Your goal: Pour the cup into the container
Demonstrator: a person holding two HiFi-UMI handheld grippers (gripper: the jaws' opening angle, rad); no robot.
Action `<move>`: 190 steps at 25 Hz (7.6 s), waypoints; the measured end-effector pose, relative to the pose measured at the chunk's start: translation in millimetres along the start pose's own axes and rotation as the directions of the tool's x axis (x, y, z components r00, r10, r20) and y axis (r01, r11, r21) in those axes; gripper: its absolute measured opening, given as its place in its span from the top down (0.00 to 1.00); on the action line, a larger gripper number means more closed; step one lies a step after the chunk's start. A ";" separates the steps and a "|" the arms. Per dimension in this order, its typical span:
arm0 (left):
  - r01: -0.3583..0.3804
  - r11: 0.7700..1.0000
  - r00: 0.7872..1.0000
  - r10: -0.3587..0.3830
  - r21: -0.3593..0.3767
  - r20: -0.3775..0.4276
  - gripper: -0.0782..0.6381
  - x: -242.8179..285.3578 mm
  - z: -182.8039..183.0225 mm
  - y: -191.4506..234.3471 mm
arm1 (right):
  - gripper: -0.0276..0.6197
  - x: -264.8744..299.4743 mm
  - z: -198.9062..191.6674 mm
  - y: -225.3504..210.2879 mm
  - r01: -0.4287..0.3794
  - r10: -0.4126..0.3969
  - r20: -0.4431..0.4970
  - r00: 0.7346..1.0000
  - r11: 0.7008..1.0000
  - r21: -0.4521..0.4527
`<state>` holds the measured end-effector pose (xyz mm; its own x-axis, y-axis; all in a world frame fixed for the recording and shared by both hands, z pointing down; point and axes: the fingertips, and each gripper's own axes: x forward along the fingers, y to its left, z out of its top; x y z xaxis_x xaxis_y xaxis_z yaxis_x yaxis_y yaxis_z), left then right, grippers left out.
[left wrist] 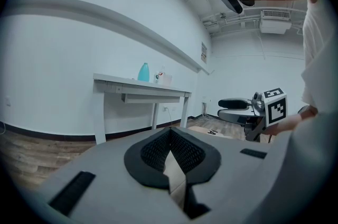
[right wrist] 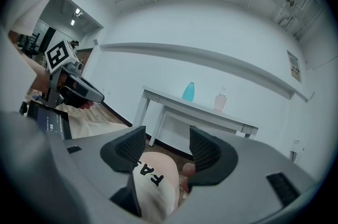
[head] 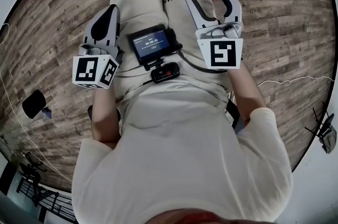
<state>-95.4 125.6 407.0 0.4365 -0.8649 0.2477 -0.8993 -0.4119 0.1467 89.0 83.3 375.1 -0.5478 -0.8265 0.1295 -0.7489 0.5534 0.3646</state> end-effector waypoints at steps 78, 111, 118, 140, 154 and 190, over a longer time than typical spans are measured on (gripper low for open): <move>0.000 1.000 1.000 0.000 -0.001 0.000 0.87 -0.8 0.4 -1.4 | 0.54 -0.5 0.5 0.6 -0.009 0.009 -0.009 1.000 1.000 -0.025; 0.000 1.000 1.000 0.000 0.000 0.003 0.87 -1.5 2.0 -1.7 | 0.54 -1.2 1.1 0.1 -0.006 0.006 -0.007 1.000 1.000 -0.013; 0.000 1.000 1.000 0.000 -0.001 0.003 0.87 -1.4 1.4 -1.7 | 0.54 -0.9 -0.6 1.0 -0.004 0.004 -0.011 1.000 1.000 -0.001; 0.001 1.000 1.000 -0.001 0.000 0.003 0.87 -0.7 1.7 -2.9 | 0.54 -0.8 2.0 1.1 -0.006 0.006 -0.004 1.000 1.000 -0.012; 0.010 1.000 1.000 -0.010 0.001 -0.004 0.87 1.8 -0.5 -6.2 | 0.54 -0.6 1.5 5.9 -0.021 0.021 -0.006 1.000 1.000 -0.010; 0.003 1.000 1.000 -0.003 -0.003 0.002 0.87 -0.4 0.9 -2.9 | 0.54 0.1 0.4 8.1 -0.028 0.028 -0.011 1.000 0.999 -0.017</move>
<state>-92.9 127.0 405.6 0.4393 -0.8642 0.2453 -0.8979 -0.4137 0.1502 82.8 87.8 377.7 -0.5640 -0.8121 0.1496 -0.7268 0.5742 0.3768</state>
